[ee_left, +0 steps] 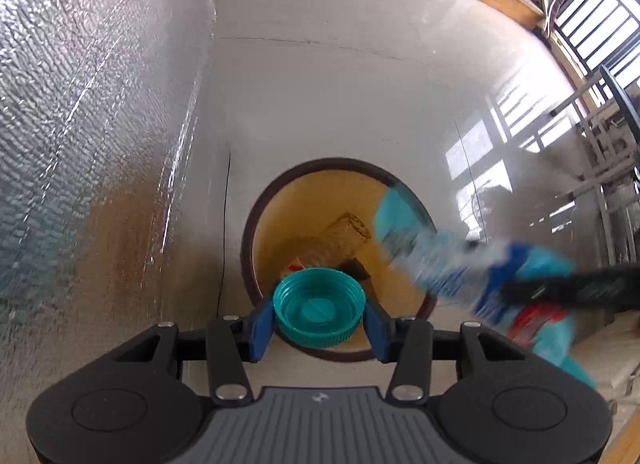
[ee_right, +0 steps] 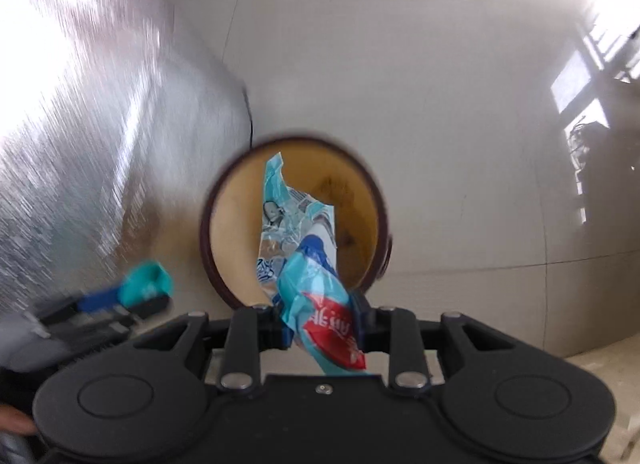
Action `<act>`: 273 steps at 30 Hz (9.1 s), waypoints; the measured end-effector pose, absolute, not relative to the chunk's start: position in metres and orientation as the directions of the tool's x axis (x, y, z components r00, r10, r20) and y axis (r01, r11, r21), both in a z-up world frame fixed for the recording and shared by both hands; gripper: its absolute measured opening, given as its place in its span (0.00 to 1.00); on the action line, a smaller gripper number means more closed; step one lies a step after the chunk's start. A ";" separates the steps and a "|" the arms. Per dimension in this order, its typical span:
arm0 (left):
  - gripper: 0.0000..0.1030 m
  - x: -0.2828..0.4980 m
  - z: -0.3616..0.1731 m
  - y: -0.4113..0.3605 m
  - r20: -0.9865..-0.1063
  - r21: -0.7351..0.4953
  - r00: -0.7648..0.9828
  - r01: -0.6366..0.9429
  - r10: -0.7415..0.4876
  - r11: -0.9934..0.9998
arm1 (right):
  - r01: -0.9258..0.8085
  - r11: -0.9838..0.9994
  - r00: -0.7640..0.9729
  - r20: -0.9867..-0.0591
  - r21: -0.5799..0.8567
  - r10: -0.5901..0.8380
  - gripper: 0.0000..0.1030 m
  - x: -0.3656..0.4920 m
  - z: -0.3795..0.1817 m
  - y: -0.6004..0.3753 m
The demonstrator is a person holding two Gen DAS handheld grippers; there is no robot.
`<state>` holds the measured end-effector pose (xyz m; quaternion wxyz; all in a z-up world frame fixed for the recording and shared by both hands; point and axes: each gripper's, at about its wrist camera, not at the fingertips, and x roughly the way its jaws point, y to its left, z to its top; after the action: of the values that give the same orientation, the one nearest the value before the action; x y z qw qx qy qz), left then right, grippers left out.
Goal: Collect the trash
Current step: 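Carry the cap and wrapper over the wastebasket with both grippers, then open both grippers to drop the blue wrapper and teal cap into the wastebasket, then lift both tools away from the wastebasket back toward the table, then grasp the small red cardboard box with the right gripper while the left gripper grasps the white plastic bag, then carry the red box and white bag over the wastebasket with both grippers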
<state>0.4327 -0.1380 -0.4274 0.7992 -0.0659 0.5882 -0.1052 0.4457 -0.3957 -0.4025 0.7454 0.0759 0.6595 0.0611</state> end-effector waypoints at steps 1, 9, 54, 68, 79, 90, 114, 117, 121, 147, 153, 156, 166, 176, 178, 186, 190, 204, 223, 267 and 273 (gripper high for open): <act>0.48 0.436 -0.429 -0.136 -0.921 -0.242 0.293 0.085 -0.256 0.967 | -0.016 0.982 0.091 -0.978 0.189 0.190 0.28 0.450 -0.416 -0.386; 0.48 0.454 -0.437 -0.123 -0.886 -0.358 0.326 -0.031 -0.329 0.933 | -0.030 0.974 -0.065 -0.973 0.226 0.223 0.43 0.464 -0.498 -0.348; 0.48 0.460 -0.456 -0.105 -0.878 -0.404 0.328 -0.122 -0.348 0.906 | 0.749 0.545 -0.166 -0.690 0.376 0.704 0.05 0.442 -0.625 -0.409; 0.48 0.481 -0.500 -0.119 -0.879 -0.452 0.274 -0.216 -0.391 0.865 | 0.595 0.731 -0.043 -0.895 0.334 0.444 0.70 0.472 -0.617 -0.397; 0.79 0.486 -0.515 -0.118 -0.891 -0.441 0.264 -0.311 -0.369 0.842 | 0.423 0.827 0.031 -0.918 0.370 0.395 0.71 0.471 -0.562 -0.405; 0.79 0.478 -0.497 -0.124 -0.919 -0.369 0.232 -0.219 -0.319 0.903 | 0.168 0.927 0.118 -0.940 0.336 0.319 0.71 0.464 -0.523 -0.384; 0.85 0.435 -0.412 -0.114 -0.943 -0.245 0.253 -0.080 -0.218 0.966 | 0.146 0.956 0.225 -0.950 0.255 0.219 0.93 0.424 -0.419 -0.405; 0.95 0.425 -0.397 -0.113 -0.946 -0.206 0.266 -0.049 -0.186 0.977 | 0.151 0.960 0.237 -0.951 0.238 0.198 0.97 0.414 -0.404 -0.407; 0.99 0.411 -0.377 -0.111 -0.945 -0.188 0.275 -0.011 -0.178 0.982 | 0.158 0.960 0.262 -0.947 0.233 0.186 0.98 0.398 -0.383 -0.410; 1.00 0.293 -0.111 -0.085 -0.670 -0.305 0.631 0.248 -0.392 0.920 | 0.120 0.970 0.672 -0.736 0.212 0.078 1.00 0.258 -0.125 -0.403; 1.00 0.260 -0.055 -0.048 -0.572 -0.325 0.725 0.230 -0.384 0.918 | 0.053 0.973 0.768 -0.632 0.224 0.103 1.00 0.237 -0.081 -0.375; 1.00 0.250 -0.033 -0.022 -0.530 -0.295 0.775 0.213 -0.345 0.932 | 0.011 0.973 0.806 -0.578 0.228 0.126 1.00 0.235 -0.062 -0.355; 1.00 0.249 0.012 0.090 -0.397 -0.165 0.911 0.051 -0.114 0.985 | -0.126 0.970 0.839 -0.499 0.209 0.216 1.00 0.263 -0.024 -0.265; 1.00 0.300 0.005 0.199 -0.386 -0.033 0.919 -0.094 0.074 0.995 | -0.258 0.946 0.831 -0.454 0.197 0.321 1.00 0.330 -0.012 -0.157; 1.00 0.319 -0.002 0.217 -0.401 -0.022 0.910 -0.124 0.105 0.992 | -0.269 0.943 0.822 -0.463 0.194 0.330 1.00 0.345 -0.013 -0.135; 1.00 0.379 -0.044 0.264 -0.423 0.120 0.901 -0.050 0.097 0.991 | -0.300 0.942 0.808 -0.484 0.153 0.336 1.00 0.398 -0.028 -0.071; 0.98 0.405 -0.063 0.272 -0.441 0.252 0.895 0.060 0.059 0.966 | -0.322 0.936 0.794 -0.498 0.141 0.349 0.96 0.419 -0.040 -0.046; 0.70 0.448 -0.096 0.296 -0.564 0.278 0.825 0.157 0.029 0.948 | -0.327 0.945 0.789 -0.557 -0.022 0.260 0.54 0.467 -0.075 0.002; 0.51 0.363 -0.057 0.253 -0.561 0.056 0.828 0.014 0.020 0.998 | -0.362 0.927 0.778 -0.516 0.095 0.357 0.22 0.392 -0.049 -0.047; 0.51 0.295 -0.058 -0.082 -0.567 -0.093 0.771 0.289 -0.289 0.953 | -0.035 0.976 0.831 -0.536 0.217 0.149 0.22 0.231 -0.062 -0.357; 0.51 0.299 -0.093 -0.112 -0.621 -0.087 0.728 0.303 -0.289 0.949 | 0.006 0.973 0.792 -0.595 0.231 0.137 0.22 0.233 -0.093 -0.380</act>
<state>0.2987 -0.1123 -0.0935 0.9295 0.0101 0.3325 -0.1592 0.2326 -0.3796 -0.0933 0.9400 0.1111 0.3207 0.0349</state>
